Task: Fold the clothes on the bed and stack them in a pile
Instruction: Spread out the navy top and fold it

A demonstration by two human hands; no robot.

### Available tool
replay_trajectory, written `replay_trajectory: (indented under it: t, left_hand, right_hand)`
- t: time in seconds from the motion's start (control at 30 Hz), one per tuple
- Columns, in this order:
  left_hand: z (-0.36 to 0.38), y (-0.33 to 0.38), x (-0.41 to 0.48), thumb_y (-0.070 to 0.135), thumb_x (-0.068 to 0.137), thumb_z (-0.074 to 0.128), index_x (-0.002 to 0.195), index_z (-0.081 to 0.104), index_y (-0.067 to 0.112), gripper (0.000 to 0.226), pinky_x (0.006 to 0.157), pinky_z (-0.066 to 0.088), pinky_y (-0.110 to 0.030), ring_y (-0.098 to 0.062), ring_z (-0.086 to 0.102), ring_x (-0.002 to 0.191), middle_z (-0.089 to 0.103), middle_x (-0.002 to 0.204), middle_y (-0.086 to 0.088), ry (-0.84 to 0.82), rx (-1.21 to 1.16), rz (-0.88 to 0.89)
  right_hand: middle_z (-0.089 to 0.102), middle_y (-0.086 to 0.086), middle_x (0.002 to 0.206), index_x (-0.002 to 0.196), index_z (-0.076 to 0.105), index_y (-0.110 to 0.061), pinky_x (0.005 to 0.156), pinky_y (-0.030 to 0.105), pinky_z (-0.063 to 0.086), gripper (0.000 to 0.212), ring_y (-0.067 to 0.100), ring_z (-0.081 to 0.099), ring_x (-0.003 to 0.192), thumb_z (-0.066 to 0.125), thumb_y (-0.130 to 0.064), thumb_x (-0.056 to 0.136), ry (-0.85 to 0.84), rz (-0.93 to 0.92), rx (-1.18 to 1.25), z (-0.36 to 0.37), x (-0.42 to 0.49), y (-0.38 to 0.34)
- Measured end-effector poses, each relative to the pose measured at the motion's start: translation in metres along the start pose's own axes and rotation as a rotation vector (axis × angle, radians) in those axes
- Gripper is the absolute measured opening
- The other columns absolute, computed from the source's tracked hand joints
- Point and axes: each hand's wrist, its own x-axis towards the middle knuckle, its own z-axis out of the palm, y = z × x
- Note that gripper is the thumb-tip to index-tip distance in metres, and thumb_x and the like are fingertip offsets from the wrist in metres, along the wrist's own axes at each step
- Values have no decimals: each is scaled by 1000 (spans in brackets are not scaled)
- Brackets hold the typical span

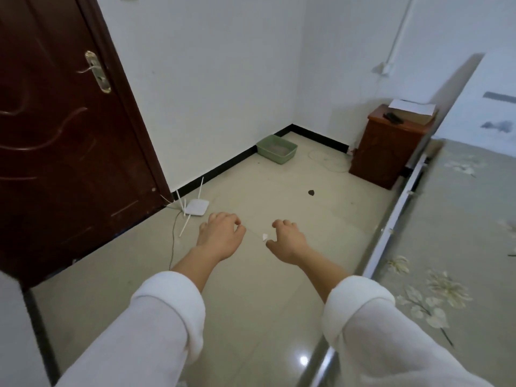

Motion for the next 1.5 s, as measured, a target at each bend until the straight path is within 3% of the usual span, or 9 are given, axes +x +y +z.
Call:
replay_trajectory:
  t: [0.3, 0.5, 0.87, 1.0, 1.17, 1.33, 1.5]
  left_hand:
    - [25, 36, 182, 34, 96, 37, 127, 53, 21, 37, 100, 34, -38, -22, 39, 126, 51, 134, -2, -140, 26, 214]
    - [34, 99, 308, 33, 96, 37, 127, 53, 19, 38, 100, 36, -38, -23, 40, 125, 52, 133, -4, -197, 24, 409]
    - [106, 322, 451, 33, 97, 38, 130, 52, 18, 38, 96, 38, -38, -22, 45, 119, 54, 129, -4, -339, -103, 820]
    - [135, 411, 505, 34, 97, 41, 123, 55, 18, 33, 92, 40, -37, -21, 48, 114, 56, 125, -3, -365, -126, 893]
    - [160, 513, 572, 32, 98, 42, 132, 51, 18, 38, 101, 39, -39, -22, 45, 123, 51, 136, -4, -408, -142, 967]
    - [181, 605, 645, 32, 96, 42, 122, 55, 18, 32, 92, 41, -38, -23, 47, 116, 53, 129, -3, -398, -117, 1017]
    - [207, 699, 726, 35, 97, 40, 132, 49, 19, 39, 99, 41, -42, -22, 44, 122, 48, 136, -3, -424, -84, 1101]
  right_hand:
    - [43, 11, 136, 134, 38, -10, 99, 40, 37, 48, 29, 38, 126, 47, -34, 93, 62, 260, 51, -34, 136, 46]
    - [44, 9, 137, 135, 38, -11, 101, 40, 37, 49, 28, 38, 125, 43, -38, 95, 159, 482, 106, -77, 186, 103]
    - [43, 14, 139, 136, 38, -7, 104, 40, 37, 50, 30, 42, 126, 49, -33, 95, 363, 876, 222, -179, 228, 298]
    - [43, 13, 140, 137, 39, -8, 103, 39, 36, 51, 29, 42, 127, 50, -34, 95, 425, 955, 256, -217, 253, 379]
    - [37, 12, 147, 145, 30, -8, 108, 39, 33, 60, 29, 37, 133, 50, -36, 95, 449, 1041, 294, -269, 281, 465]
    - [37, 12, 147, 144, 30, -9, 107, 38, 33, 60, 29, 37, 133, 50, -36, 95, 465, 1099, 281, -323, 319, 550]
    - [36, 13, 148, 145, 30, -9, 109, 38, 32, 60, 30, 35, 134, 50, -35, 94, 521, 1160, 275, -371, 371, 639]
